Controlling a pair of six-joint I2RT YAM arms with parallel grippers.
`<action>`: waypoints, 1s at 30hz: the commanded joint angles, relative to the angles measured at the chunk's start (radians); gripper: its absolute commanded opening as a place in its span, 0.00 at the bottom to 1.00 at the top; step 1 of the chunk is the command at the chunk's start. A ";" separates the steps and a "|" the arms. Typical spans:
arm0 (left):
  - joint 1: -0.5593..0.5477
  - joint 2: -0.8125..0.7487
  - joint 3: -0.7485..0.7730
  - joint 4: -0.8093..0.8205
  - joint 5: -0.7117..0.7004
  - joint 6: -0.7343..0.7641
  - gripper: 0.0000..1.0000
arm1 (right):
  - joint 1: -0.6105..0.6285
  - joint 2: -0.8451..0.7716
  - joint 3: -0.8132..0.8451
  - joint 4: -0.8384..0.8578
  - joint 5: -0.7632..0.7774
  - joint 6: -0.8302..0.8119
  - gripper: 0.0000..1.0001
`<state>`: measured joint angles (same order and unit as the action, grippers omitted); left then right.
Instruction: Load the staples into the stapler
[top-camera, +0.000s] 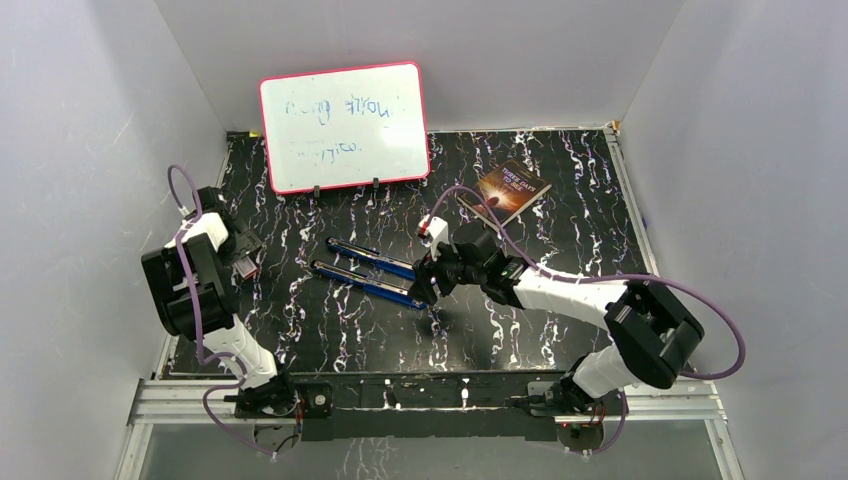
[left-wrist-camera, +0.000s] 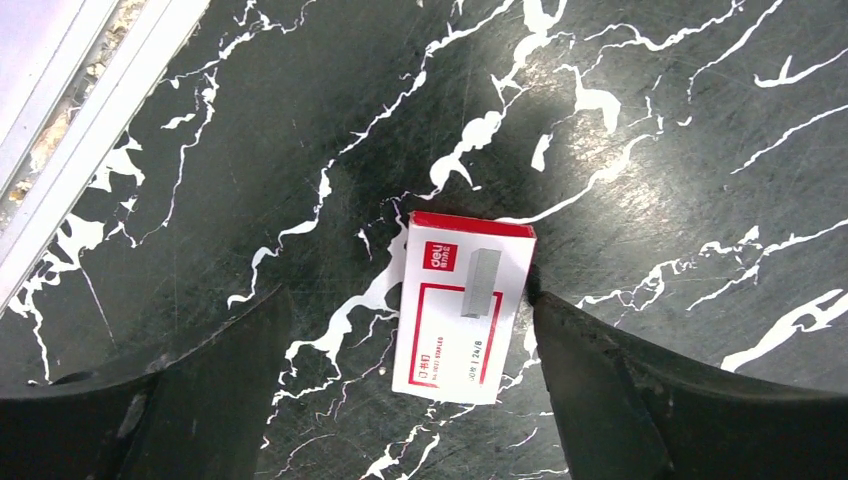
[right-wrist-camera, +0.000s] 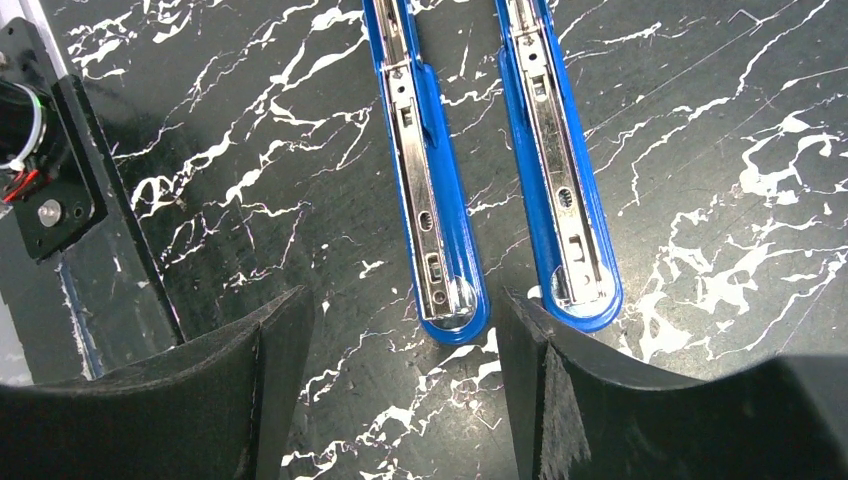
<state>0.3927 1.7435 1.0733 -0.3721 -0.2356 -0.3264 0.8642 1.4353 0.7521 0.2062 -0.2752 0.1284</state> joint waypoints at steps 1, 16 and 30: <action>0.001 0.013 0.036 -0.033 -0.030 -0.014 0.82 | 0.000 0.016 0.036 0.044 0.005 -0.010 0.74; -0.003 0.014 0.039 -0.037 0.061 -0.013 0.54 | 0.001 0.006 0.029 0.044 0.022 -0.020 0.75; -0.171 -0.167 0.012 -0.038 0.094 0.065 0.45 | 0.000 -0.081 -0.024 0.101 0.173 0.030 0.74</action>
<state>0.2867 1.6814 1.0912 -0.3828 -0.1600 -0.3019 0.8642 1.4296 0.7429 0.2211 -0.1970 0.1318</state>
